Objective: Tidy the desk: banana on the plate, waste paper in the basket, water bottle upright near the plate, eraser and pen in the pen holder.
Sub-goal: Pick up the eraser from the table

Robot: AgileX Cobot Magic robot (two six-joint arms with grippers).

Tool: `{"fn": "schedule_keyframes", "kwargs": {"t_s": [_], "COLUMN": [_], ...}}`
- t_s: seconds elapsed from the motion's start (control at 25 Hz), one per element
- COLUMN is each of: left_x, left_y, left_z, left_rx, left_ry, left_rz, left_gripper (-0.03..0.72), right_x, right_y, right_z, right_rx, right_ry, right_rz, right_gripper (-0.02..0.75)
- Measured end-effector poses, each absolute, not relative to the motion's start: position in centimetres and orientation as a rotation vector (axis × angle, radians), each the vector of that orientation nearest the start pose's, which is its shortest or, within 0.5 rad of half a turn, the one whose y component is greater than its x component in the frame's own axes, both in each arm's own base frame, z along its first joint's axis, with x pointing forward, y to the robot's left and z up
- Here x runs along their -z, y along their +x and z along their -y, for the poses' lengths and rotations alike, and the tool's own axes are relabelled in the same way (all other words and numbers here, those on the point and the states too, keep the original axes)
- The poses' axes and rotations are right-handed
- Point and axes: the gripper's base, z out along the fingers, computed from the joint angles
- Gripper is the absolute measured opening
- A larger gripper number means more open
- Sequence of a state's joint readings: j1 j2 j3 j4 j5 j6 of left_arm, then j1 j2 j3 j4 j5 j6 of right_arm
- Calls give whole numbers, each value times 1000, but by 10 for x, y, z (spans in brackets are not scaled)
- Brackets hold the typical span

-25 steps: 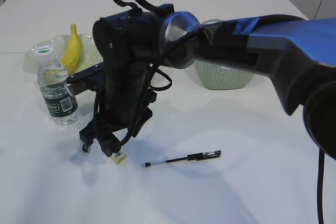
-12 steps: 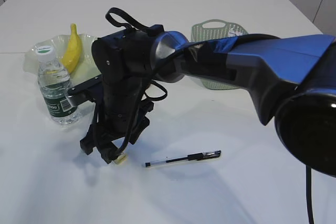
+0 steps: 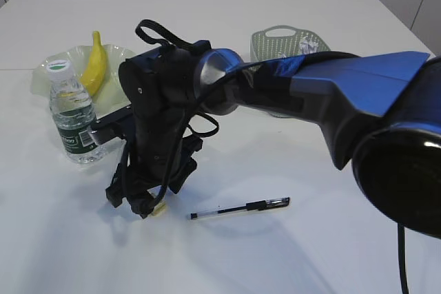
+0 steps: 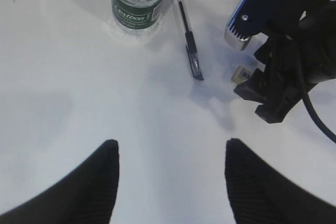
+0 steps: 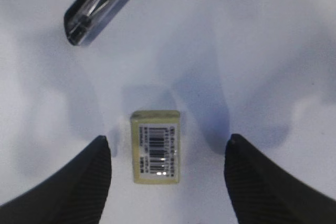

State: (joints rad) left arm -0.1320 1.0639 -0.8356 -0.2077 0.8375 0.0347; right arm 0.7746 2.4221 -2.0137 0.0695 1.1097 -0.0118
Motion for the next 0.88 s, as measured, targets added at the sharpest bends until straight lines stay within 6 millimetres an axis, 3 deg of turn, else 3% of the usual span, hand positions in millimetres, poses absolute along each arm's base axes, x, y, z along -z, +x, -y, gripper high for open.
{"fn": "schedule_keyframes", "kwargs": {"t_s": [0.44, 0.68, 0.88], "left_x": [-302, -302, -302], "left_y": [196, 196, 196], "left_z": [40, 40, 40], "left_rx": [285, 284, 284], "left_ry": [94, 94, 94], "left_rz": [-2531, -2531, -2531], "left_gripper": [454, 454, 454], "right_x": [-125, -124, -124], "right_y": [344, 345, 344], "right_z": [-363, -362, -362], "right_rx": [-142, -122, -121], "right_ry": [-1113, -1115, -1116], "right_rz": [-2805, -2810, -2812], "right_gripper": [492, 321, 224]}}
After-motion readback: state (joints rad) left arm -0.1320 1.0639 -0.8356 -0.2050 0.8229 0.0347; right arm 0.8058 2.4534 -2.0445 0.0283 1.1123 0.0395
